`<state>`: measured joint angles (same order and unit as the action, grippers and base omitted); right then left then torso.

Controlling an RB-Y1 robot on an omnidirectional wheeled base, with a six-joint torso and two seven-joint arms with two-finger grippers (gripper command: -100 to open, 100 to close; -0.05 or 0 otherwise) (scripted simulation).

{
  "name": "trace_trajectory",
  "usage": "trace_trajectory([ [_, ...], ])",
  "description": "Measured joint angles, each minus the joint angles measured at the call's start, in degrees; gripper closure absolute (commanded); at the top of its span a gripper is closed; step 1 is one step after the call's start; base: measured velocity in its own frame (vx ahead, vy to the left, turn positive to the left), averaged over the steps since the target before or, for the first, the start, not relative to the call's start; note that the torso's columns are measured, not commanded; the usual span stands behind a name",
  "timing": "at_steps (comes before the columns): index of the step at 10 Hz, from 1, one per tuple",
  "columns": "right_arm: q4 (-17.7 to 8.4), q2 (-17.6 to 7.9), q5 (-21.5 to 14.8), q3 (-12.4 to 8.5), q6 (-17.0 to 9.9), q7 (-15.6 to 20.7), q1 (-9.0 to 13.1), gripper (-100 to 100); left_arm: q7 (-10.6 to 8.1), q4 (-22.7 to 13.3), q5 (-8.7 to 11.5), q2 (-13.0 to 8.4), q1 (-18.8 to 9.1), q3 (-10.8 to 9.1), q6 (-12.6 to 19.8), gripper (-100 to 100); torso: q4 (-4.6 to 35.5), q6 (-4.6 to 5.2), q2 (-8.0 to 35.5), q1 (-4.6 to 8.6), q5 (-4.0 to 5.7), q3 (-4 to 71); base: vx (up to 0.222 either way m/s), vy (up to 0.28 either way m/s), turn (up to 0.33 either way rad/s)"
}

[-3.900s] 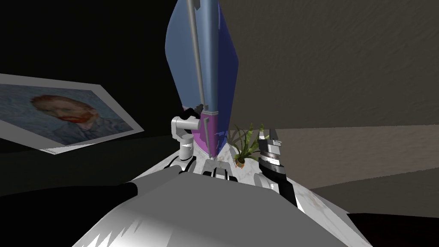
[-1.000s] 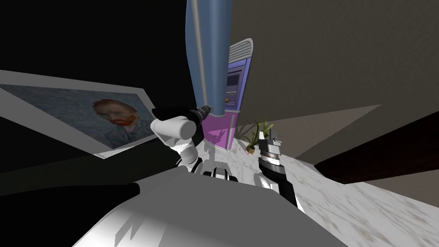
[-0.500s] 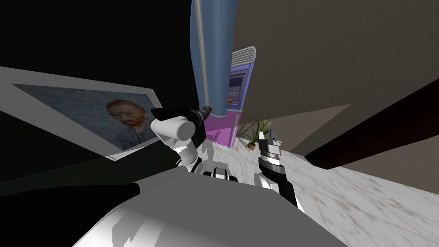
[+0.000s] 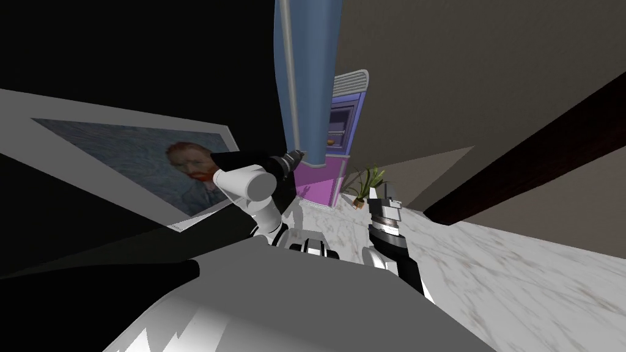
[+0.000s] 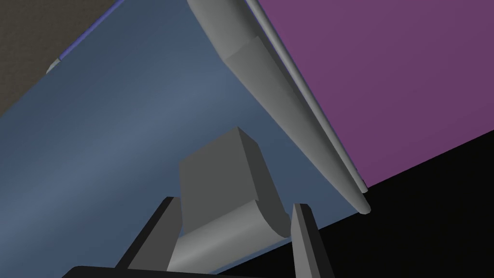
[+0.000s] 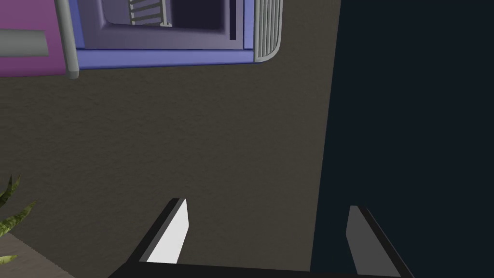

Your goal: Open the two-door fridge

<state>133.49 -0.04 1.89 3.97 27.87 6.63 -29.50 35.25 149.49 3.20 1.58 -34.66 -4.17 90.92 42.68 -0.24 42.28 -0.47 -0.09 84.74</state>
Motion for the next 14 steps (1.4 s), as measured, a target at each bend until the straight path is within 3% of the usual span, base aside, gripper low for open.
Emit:
trace_trajectory([
  [3, 0.0, 0.02, 0.0, 0.02, 0.0, 0.0, -0.01, 0, 0.19, -0.03, 1.4, -0.19, 0.34, -0.29, -0.55, 100, -0.21, 0.13, -0.07, 0.78, 0.19, -0.05, -0.048, 0.174, -0.074],
  [6, 0.01, 0.0, 0.0, 0.01, 0.0, 0.0, 0.0, 0, 0.24, -0.15, 3.47, -0.09, 0.44, -0.48, -0.17, 100, -0.24, 0.11, -0.02, -0.1, -0.06, -0.04, -0.067, 0.224, -0.104],
  [14, 0.0, 0.0, 0.0, 0.0, 0.0, 0.0, -0.01, 0, 0.52, -0.12, 9.46, -0.3, 0.67, -2.01, 0.54, 100, -0.1, 0.1, -0.52, -0.13, 0.0, 0.46, -0.057, 0.245, -0.103],
])
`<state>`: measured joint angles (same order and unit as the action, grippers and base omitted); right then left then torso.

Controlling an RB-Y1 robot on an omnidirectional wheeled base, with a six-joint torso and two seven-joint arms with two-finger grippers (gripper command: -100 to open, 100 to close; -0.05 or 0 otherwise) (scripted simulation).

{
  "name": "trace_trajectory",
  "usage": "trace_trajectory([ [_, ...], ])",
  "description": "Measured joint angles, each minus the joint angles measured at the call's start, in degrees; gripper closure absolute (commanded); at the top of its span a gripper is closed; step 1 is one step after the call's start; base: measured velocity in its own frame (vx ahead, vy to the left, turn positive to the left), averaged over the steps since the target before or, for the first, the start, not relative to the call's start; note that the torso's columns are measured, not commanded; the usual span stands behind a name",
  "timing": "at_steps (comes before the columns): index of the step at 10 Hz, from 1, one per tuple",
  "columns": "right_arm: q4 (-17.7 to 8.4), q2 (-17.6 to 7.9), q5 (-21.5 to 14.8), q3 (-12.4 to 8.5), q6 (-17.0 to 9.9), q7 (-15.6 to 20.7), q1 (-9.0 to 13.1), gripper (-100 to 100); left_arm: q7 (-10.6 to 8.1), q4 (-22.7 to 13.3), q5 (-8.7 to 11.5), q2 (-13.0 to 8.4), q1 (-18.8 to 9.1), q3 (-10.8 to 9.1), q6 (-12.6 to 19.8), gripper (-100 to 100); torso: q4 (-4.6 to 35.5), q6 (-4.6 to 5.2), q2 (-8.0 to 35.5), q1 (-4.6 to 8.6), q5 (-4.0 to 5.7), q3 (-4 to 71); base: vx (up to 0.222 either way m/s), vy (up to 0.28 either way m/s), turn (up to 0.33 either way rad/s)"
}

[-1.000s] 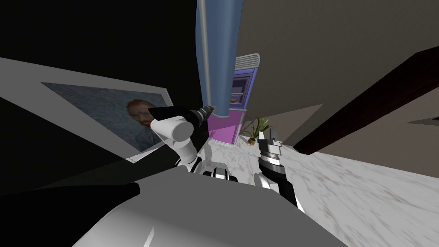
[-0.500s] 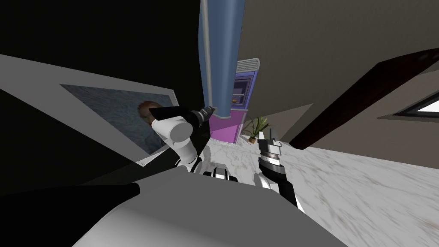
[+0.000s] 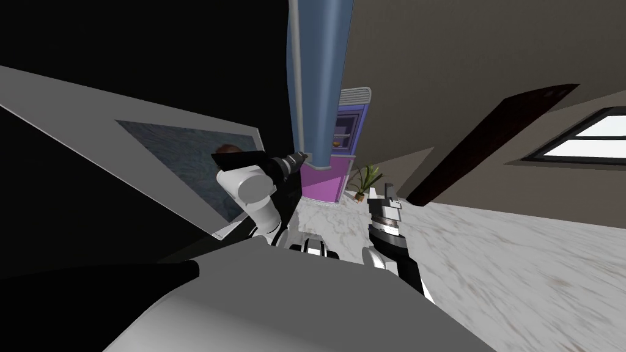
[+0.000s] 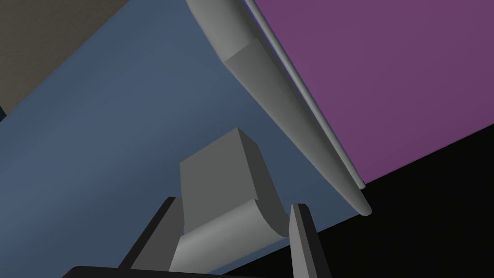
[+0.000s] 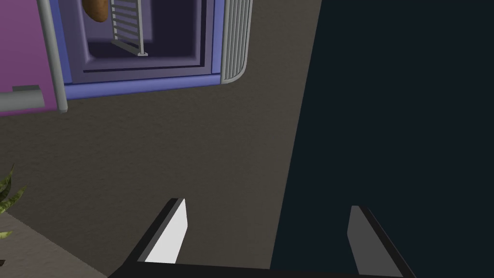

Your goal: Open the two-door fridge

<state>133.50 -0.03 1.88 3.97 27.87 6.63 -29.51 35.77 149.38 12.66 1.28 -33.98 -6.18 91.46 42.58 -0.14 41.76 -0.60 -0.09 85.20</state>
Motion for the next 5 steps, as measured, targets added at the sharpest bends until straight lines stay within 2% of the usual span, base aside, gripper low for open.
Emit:
trace_trajectory([
  [2, 0.0, 0.0, 0.0, 0.0, 0.0, 0.0, 0.0, 0, -0.04, 0.22, 1.36, -0.05, -0.11, -0.36, 0.41, 100, 0.02, -0.01, -0.01, 0.01, 0.02, 0.02, -0.059, 0.26, -0.096],
  [3, 0.0, 0.01, 0.0, 0.0, 0.0, 0.0, -0.01, 0, -0.12, 0.08, 1.74, -0.1, -0.5, -0.46, 0.78, 100, 0.08, -0.01, -0.07, 0.35, 0.1, 0.1, -0.035, 0.084, 0.008],
  [4, 0.0, 0.02, 0.0, 0.01, 0.0, 0.0, -0.01, 0, 0.07, 0.09, 1.71, -0.06, -0.22, -0.29, 0.3, -100, 0.0, 0.0, -0.09, 0.76, 0.21, 0.09, -0.021, 0.024, 0.027],
  [5, 0.0, 0.03, 0.0, 0.02, 0.0, 0.0, -0.02, 0, 0.21, -0.14, 1.83, 0.01, -1.02, -0.69, 0.66, -100, -0.23, 0.08, 0.0, 0.87, 0.21, -0.12, 0.004, -0.005, 0.025],
])
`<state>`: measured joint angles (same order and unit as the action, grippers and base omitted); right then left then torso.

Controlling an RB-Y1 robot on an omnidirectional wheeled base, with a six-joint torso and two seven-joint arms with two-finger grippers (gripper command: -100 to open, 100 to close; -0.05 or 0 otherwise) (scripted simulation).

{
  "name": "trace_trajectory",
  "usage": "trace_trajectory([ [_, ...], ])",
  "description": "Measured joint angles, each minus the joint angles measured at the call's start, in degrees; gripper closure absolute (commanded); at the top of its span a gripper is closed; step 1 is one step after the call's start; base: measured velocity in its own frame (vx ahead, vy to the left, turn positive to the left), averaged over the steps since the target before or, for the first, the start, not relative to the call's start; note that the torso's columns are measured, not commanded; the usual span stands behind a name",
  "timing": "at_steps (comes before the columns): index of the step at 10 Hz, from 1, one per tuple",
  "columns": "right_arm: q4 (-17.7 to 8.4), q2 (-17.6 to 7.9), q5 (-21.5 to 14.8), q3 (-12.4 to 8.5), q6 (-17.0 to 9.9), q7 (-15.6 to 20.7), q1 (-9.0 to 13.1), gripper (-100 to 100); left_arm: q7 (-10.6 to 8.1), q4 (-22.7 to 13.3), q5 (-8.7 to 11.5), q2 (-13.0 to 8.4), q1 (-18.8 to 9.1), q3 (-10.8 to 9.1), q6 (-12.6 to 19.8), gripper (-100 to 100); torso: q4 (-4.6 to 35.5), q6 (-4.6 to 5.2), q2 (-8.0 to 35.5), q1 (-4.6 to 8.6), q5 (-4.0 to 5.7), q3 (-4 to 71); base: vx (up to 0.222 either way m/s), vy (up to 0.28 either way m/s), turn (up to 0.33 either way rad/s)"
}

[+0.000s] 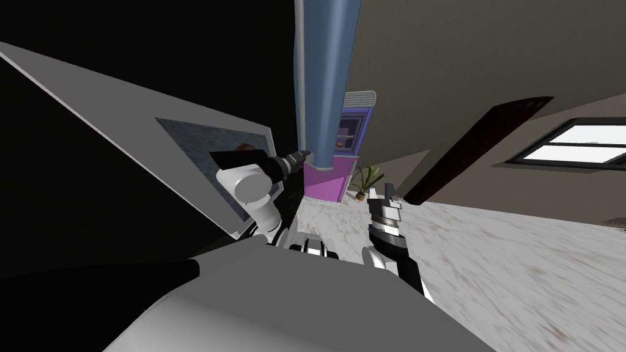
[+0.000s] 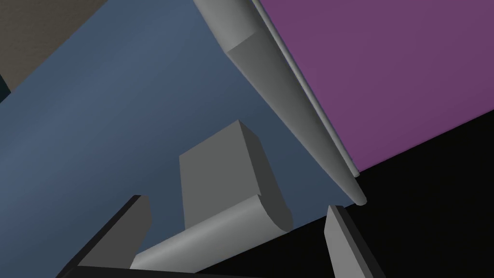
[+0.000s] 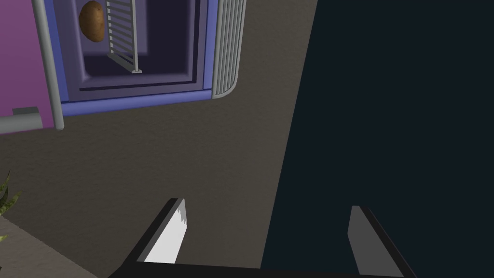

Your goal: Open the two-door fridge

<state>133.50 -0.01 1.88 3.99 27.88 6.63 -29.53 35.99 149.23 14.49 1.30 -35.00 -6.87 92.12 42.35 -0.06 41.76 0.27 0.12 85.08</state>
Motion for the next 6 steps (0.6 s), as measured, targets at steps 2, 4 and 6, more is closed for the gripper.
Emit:
trace_trajectory([
  [2, 0.0, 0.0, 0.0, 0.0, 0.0, 0.0, 0.0, 0, 0.07, -0.84, -0.02, 0.27, -3.27, -1.42, 2.24, -100, -0.08, 0.06, 0.41, -0.15, -0.08, -0.43, 0.022, -0.013, 0.034],
  [4, 0.0, 0.0, 0.0, 0.0, 0.0, 0.0, 0.0, 0, 0.12, -1.5, 0.13, 0.51, -6.92, -3.06, 4.95, -100, -0.03, 0.06, 0.62, -0.3, -0.13, -0.58, 0.008, -0.011, 0.031],
  [6, 0.0, 0.0, 0.0, 0.0, 0.0, 0.0, 0.01, 0, 0.36, -2.74, 0.52, 0.73, -10.13, -4.76, 7.82, -100, 0.25, 0.06, 0.69, -0.26, -0.05, -0.48, -0.009, -0.006, 0.022],
])
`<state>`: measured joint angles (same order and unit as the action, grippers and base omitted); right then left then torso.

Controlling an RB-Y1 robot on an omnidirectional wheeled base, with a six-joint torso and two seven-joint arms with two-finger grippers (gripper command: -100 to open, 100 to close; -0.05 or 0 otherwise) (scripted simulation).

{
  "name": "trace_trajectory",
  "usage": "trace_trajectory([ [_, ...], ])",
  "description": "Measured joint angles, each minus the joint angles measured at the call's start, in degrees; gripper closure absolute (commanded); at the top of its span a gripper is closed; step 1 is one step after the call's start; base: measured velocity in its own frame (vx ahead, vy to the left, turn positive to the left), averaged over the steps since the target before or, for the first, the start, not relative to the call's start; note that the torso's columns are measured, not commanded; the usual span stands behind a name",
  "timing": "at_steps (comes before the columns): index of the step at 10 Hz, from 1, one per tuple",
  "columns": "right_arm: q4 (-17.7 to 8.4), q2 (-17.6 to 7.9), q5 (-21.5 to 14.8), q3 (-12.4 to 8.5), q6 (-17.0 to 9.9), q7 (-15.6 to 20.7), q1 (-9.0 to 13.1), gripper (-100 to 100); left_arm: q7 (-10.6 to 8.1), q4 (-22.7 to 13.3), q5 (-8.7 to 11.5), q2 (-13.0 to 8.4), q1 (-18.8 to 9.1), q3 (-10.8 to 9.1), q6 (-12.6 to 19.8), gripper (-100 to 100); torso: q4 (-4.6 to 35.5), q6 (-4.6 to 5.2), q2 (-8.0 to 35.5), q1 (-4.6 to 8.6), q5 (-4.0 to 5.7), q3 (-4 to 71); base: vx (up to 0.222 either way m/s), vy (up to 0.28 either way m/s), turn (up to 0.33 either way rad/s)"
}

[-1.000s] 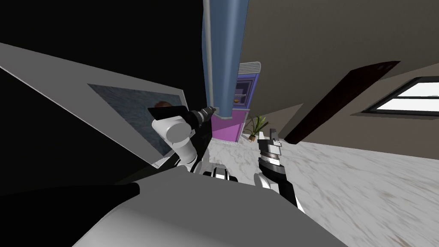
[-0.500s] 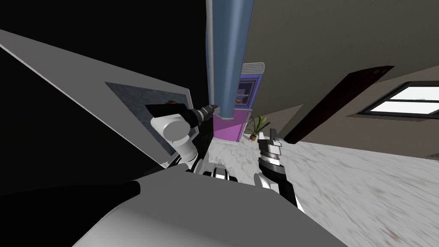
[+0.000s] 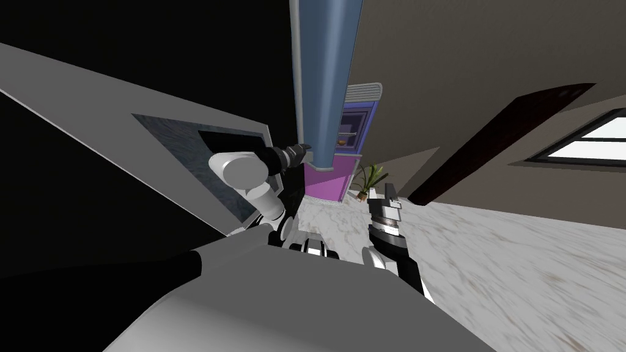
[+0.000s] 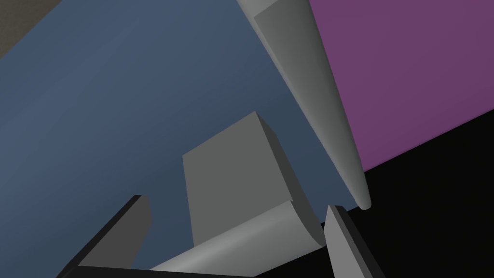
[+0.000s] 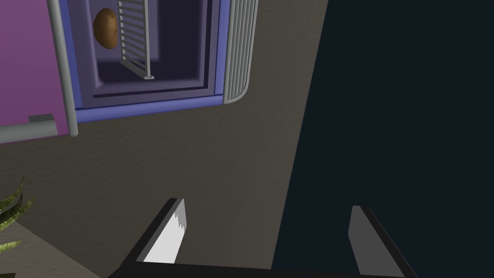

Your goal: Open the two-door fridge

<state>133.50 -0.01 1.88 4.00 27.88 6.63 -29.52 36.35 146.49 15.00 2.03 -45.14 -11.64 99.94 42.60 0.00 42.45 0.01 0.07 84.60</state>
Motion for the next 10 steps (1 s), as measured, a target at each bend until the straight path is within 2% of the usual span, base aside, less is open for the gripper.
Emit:
trace_trajectory([
  [1, 0.0, 0.0, 0.0, 0.0, 0.0, 0.0, 0.0, 0, 0.33, -0.84, 0.45, 0.1, -1.33, -0.96, 1.17, -100, 0.16, -0.04, 0.0, 0.0, 0.04, 0.11, -0.005, -0.003, 0.012],
  [4, 0.0, 0.0, 0.0, 0.0, 0.0, 0.0, 0.0, 0, 0.5, -1.52, -0.05, 0.61, -3.59, -1.34, 3.42, -100, 0.45, -0.05, 0.1, 0.1, 0.14, 0.22, -0.002, -0.002, 0.01],
  [5, 0.0, 0.0, 0.0, 0.0, 0.0, 0.0, 0.0, 0, 0.72, -1.51, 0.76, 0.5, -4.53, -2.44, 4.67, -100, 0.6, -0.12, 0.18, 0.06, 0.13, 0.26, 0.003, -0.007, 0.017],
  [6, 0.0, 0.0, 0.0, 0.0, 0.0, 0.0, 0.0, 0, 0.74, -1.46, 0.49, 0.7, -5.03, -2.4, 5.32, -100, 0.62, -0.12, 0.24, 0.06, 0.14, 0.23, 0.0, 0.0, 0.0],
  [7, 0.0, 0.0, 0.0, 0.0, 0.0, 0.0, 0.0, 0, 0.84, -1.5, 0.48, 0.74, -4.9, -2.27, 5.52, 0, 0.31, -0.09, 0.24, 0.08, 0.09, 0.05, 0.0, 0.0, 0.0],
  [10, 0.0, 0.0, 0.0, 0.0, 0.0, 0.0, 0.0, 0, 1.08, -1.64, 0.54, 0.72, -4.6, -2.2, 5.73, 0, -0.09, -0.03, 0.14, 0.09, 0.0, -0.17, 0.004, 0.001, -0.002],
])
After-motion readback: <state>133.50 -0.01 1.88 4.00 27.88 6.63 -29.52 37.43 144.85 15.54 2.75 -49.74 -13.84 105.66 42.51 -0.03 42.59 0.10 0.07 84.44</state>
